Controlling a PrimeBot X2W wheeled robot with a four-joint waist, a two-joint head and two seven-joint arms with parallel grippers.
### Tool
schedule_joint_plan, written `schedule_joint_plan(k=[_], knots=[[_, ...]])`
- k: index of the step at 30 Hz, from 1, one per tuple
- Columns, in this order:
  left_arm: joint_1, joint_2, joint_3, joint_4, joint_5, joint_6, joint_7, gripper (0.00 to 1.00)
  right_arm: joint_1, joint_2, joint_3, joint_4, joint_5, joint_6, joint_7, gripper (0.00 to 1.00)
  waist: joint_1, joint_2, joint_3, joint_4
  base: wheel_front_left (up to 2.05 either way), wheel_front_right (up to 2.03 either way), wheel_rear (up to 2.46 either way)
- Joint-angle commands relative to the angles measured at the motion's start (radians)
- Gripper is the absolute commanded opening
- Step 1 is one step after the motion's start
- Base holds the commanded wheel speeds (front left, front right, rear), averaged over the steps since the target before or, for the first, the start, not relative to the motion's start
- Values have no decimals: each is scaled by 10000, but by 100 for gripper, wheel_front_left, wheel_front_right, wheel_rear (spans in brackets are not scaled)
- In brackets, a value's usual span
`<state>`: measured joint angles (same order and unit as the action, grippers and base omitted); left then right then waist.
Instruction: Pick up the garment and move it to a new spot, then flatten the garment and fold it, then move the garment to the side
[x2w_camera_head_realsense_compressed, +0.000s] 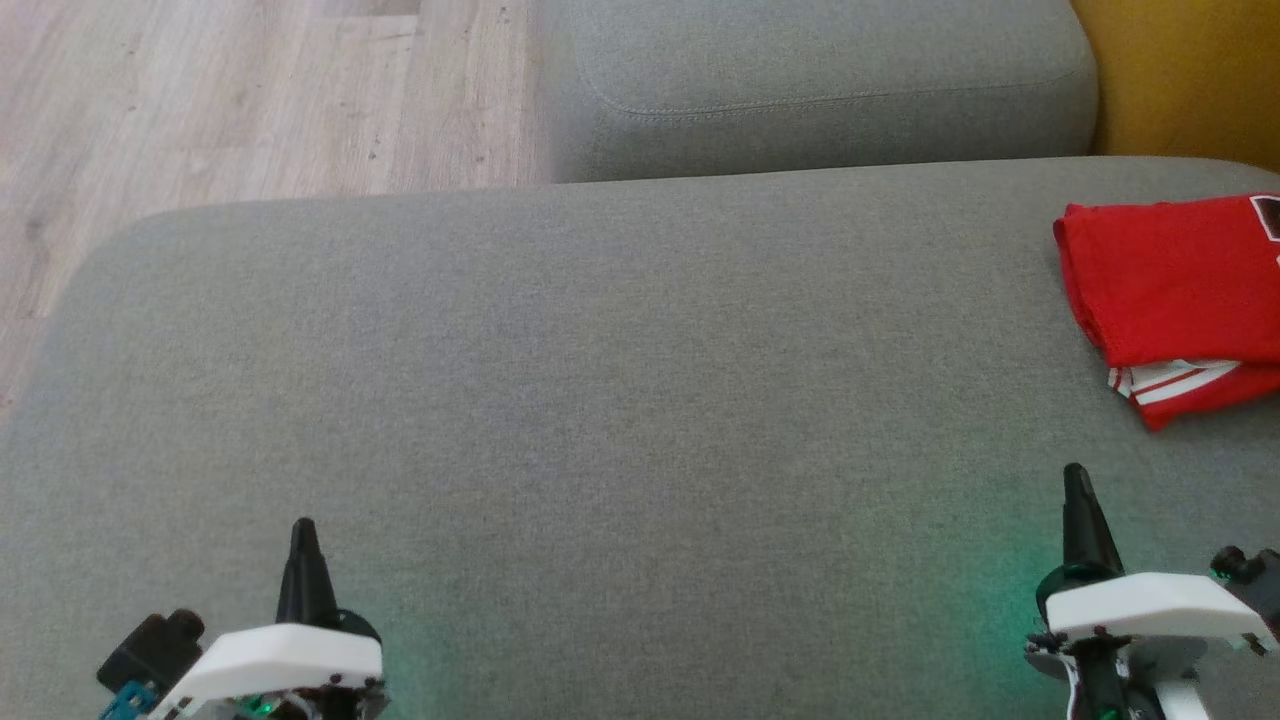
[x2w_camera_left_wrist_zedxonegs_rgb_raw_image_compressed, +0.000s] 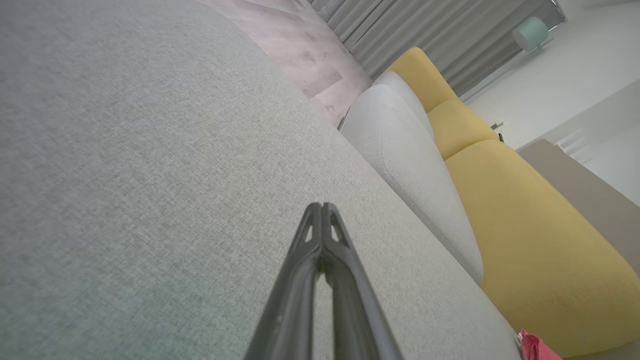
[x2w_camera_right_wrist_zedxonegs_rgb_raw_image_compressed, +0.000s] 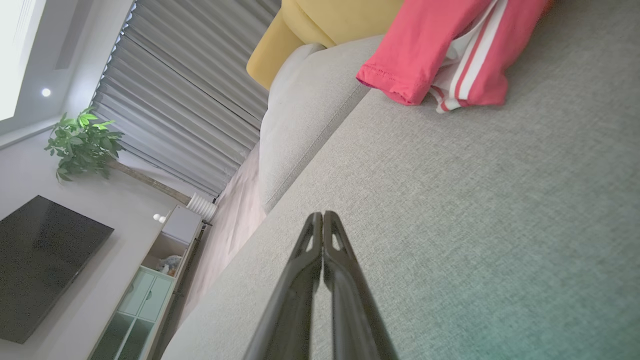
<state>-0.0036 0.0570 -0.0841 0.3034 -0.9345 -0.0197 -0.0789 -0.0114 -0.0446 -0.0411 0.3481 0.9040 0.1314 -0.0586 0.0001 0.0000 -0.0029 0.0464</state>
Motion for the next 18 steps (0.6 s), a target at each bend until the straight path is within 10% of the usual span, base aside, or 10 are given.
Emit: schedule_joint_plan(k=[1,18], knots=[[-565,120,336,-366,-279,-95,70,0,-553,-43,38,-398,302,-4,111,0,0,0,1,-10,0,0,0],[-695,122,727,-431,-2186,-385,536,0,-671,-47,-181,-579,2225,-5,570,0,0,0,18,-140,0,0,0]])
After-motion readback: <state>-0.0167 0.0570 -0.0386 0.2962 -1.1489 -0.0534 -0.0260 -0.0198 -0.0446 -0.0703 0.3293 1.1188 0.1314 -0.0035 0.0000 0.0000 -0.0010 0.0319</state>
